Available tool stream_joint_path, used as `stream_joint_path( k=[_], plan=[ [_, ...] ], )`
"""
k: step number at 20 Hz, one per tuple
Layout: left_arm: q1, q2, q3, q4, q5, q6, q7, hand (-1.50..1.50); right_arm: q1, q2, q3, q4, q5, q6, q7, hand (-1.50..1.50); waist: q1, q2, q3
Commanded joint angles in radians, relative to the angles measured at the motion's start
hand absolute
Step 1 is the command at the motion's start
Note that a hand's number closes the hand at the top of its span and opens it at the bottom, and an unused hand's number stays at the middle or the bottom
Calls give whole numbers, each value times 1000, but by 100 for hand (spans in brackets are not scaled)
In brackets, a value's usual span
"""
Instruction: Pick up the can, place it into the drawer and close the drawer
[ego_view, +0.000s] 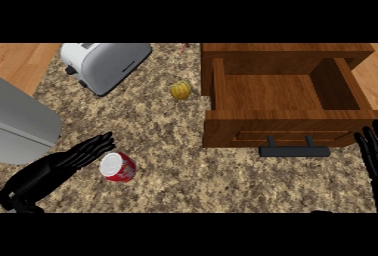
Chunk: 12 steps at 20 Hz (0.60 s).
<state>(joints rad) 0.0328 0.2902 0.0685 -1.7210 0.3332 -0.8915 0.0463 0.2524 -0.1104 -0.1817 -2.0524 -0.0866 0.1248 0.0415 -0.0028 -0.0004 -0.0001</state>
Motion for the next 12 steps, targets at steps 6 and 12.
stream_joint_path(
  k=[6, 12],
  plan=[
    [-65, -43, 36, 209, -278, -24, -232, -150, -101, -43, -80, 61, -50, 32, 46, -150, 0, 1, 0],
    [-89, 14, 73, 349, -353, -45, -374, -150, 35, 34, -20, 31, 6, 58, -56, -150, -2, 0, 0]
  ],
)
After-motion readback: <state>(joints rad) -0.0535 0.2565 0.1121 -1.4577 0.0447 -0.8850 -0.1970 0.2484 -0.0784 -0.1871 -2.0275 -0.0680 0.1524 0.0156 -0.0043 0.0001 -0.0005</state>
